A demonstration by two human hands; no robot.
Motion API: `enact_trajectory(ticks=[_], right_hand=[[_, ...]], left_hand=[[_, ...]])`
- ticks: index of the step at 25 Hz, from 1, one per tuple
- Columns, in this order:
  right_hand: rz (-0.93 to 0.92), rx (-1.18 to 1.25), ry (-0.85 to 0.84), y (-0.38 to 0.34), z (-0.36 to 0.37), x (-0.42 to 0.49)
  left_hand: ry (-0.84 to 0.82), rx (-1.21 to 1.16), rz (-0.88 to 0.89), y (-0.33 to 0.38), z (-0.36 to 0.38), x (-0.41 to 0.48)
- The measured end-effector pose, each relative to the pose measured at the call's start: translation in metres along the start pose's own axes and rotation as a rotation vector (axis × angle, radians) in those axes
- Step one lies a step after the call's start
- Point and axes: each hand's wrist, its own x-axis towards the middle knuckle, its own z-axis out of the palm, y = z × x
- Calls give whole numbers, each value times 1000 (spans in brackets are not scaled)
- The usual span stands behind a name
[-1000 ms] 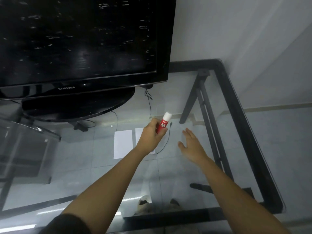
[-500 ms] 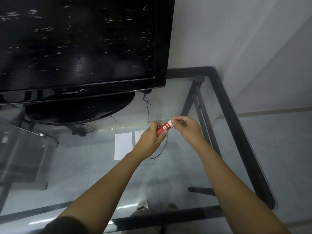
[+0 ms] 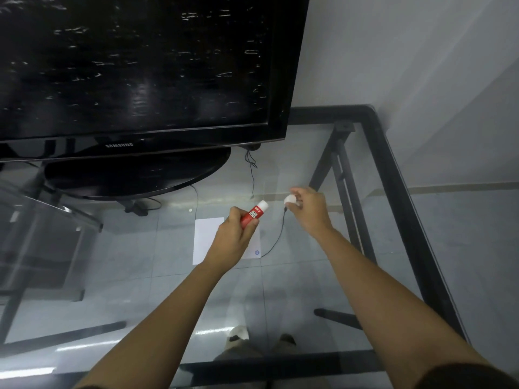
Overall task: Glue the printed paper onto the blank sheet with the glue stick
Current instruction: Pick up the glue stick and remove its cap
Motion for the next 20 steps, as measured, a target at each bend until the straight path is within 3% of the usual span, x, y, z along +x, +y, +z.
enact_trajectory(ticks=[3, 11, 15, 20], right_hand=[[-33, -170, -62, 11, 12, 4], [49, -144, -103, 7, 6, -5], [37, 100, 4, -17, -17, -35], [46, 469, -80, -66, -44, -68]], left_hand=[[12, -1, -34, -2, -4, 1], [29, -75, -54, 2, -6, -4], [69, -284, 5, 17, -20, -9], [38, -366, 140, 44, -27, -28]])
